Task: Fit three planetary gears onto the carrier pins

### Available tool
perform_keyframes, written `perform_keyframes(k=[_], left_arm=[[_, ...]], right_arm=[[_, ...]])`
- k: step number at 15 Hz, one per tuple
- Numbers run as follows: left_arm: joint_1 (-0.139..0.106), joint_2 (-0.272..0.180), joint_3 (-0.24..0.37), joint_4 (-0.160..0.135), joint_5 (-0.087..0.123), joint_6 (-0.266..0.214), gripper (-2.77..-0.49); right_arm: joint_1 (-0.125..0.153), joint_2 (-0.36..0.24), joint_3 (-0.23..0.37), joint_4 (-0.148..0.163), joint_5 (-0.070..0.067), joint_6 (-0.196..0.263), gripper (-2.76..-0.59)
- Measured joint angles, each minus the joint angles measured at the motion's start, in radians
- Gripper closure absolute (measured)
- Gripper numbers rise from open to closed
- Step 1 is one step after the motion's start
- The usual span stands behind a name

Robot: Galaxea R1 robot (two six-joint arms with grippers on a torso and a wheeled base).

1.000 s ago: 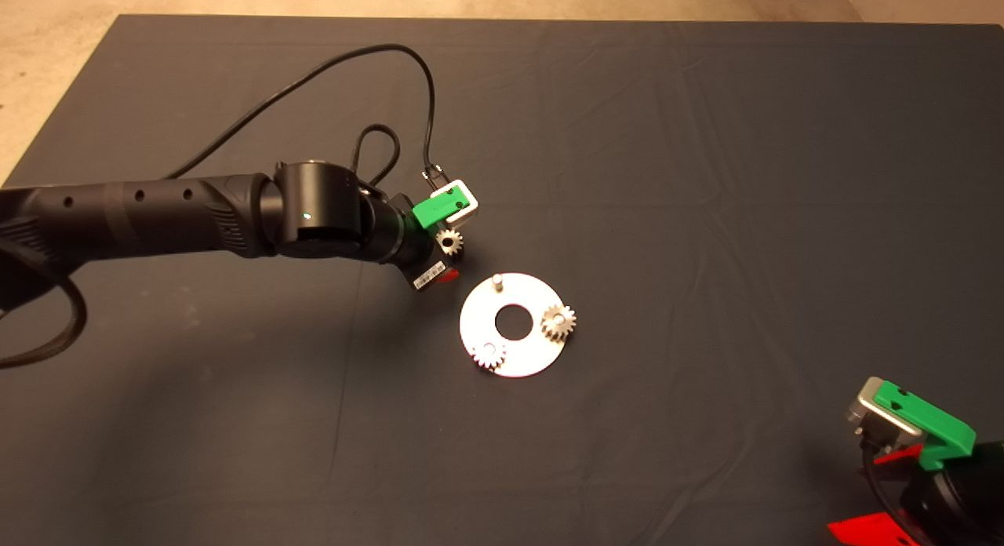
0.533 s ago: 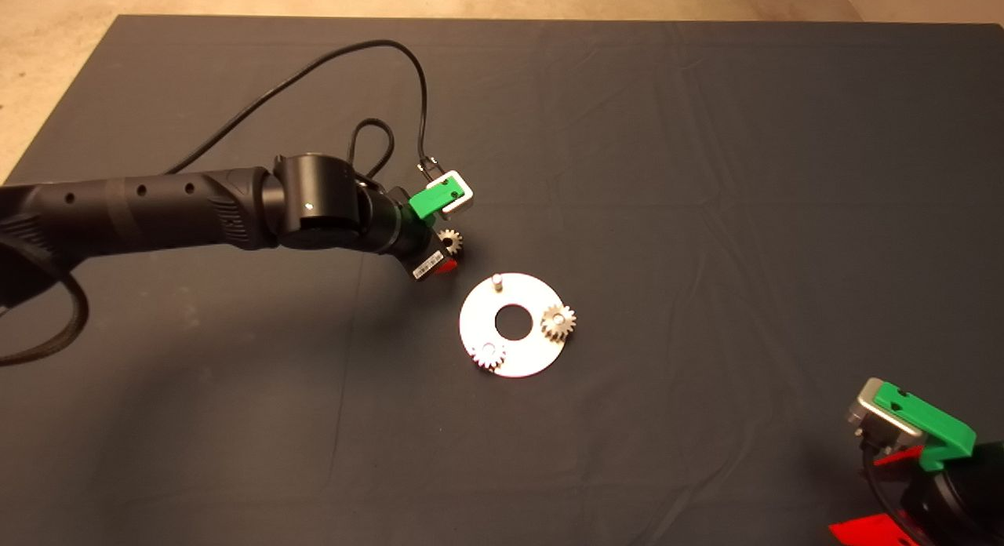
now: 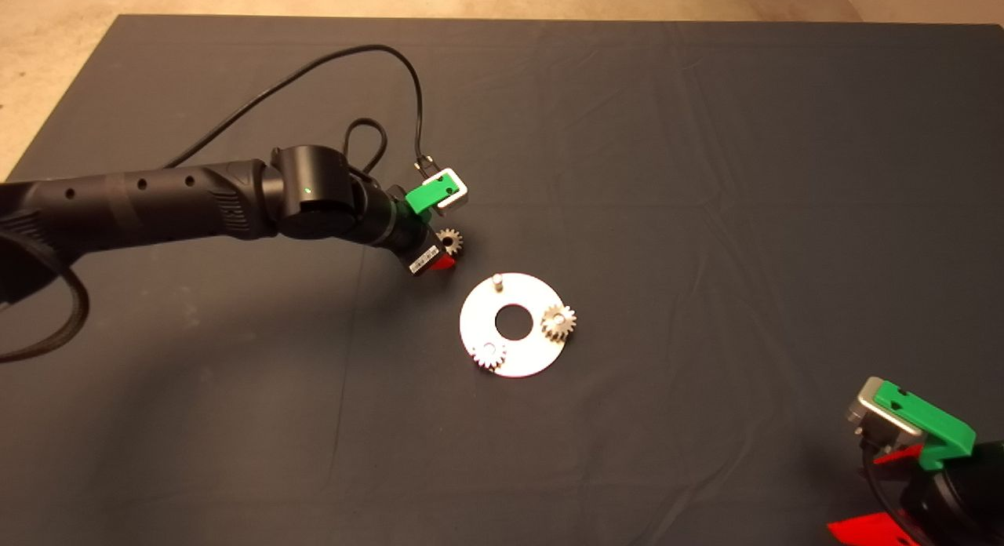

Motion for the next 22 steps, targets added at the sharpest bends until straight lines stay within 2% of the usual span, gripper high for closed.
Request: perform_keyframes(k=[3,6,8,11,14,16,18,20,22], left_arm=[[0.0,0.002,-0.019,-0.007,-0.036,0.0,-1.89],[0.0,0.003,-0.026,-0.01,-0.052,0.0,-1.89],[0.0,0.003,-0.028,-0.01,-0.072,0.0,-1.89],[0.0,0.005,-0.028,-0.012,-0.074,0.0,-1.8],[0.0,0.005,-0.028,-0.016,-0.074,0.0,-1.8],[0.0,0.005,-0.028,-0.019,-0.074,0.0,-1.69],[0.001,0.005,-0.028,-0.02,-0.075,0.0,-1.66],[0.003,0.005,-0.028,-0.019,-0.076,0.0,-1.65],[0.006,0.005,-0.028,-0.022,-0.077,0.001,-1.51]], right_arm=[[0.0,0.0,0.0,0.0,0.0,0.0,-2.2],[0.0,0.0,0.0,0.0,0.0,0.0,-2.2],[0.0,0.0,0.0,0.0,0.0,0.0,-2.2],[0.0,0.0,0.0,0.0,0.008,0.0,-2.2],[0.0,0.0,0.0,0.0,0.009,0.0,-2.2],[0.0,0.0,0.0,0.0,0.013,0.0,-2.2],[0.0,0.0,0.0,0.0,0.024,0.0,-2.2],[0.0,0.0,0.0,0.0,0.024,0.0,-2.2],[0.0,0.0,0.0,0.0,0.024,0.0,-2.2]])
